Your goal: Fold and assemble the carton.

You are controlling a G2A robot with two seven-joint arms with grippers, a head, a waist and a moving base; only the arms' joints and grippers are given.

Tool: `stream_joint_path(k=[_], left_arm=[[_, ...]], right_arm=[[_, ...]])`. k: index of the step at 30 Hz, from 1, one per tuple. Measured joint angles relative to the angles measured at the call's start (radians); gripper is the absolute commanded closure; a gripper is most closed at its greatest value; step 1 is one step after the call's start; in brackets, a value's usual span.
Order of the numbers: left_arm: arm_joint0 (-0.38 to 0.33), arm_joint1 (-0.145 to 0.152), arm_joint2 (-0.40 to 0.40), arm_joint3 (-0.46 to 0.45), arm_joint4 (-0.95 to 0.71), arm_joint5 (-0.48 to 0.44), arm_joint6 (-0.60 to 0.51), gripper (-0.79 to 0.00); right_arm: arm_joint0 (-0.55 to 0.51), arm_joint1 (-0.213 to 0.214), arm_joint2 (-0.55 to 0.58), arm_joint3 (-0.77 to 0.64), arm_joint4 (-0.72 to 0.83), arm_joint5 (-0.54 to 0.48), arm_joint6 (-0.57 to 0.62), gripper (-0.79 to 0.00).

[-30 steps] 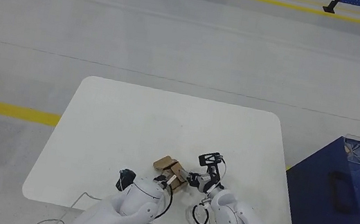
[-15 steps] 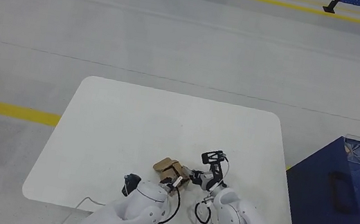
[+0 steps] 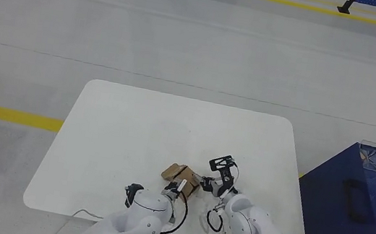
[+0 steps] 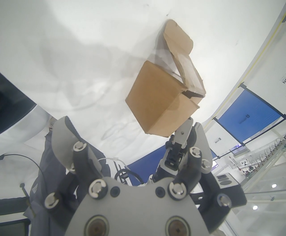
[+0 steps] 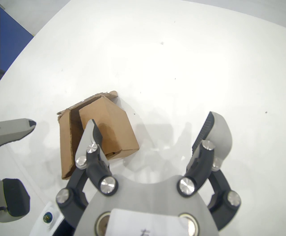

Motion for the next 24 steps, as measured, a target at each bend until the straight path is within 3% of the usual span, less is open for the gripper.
stream_joint_path(k=[7,13,18,24], left_arm=[[-0.007,0.001,0.016,-0.033,0.011,0.003,-0.003,-0.785],[0.041,0.009,-0.031,-0.141,0.041,-0.037,0.025,-0.785],[0.076,0.016,-0.051,-0.180,0.111,-0.063,-0.034,-0.785],[0.097,0.016,-0.060,-0.187,0.152,-0.051,-0.074,-0.785]], right_arm=[[-0.067,0.022,0.101,-0.047,0.028,-0.105,-0.041,-0.785],[-0.161,0.046,0.199,-0.083,-0.003,-0.144,0.035,-0.785],[-0.141,0.036,0.146,-0.055,-0.025,-0.132,0.074,-0.785],[-0.026,0.000,0.039,0.049,-0.015,-0.069,0.040,-0.785]])
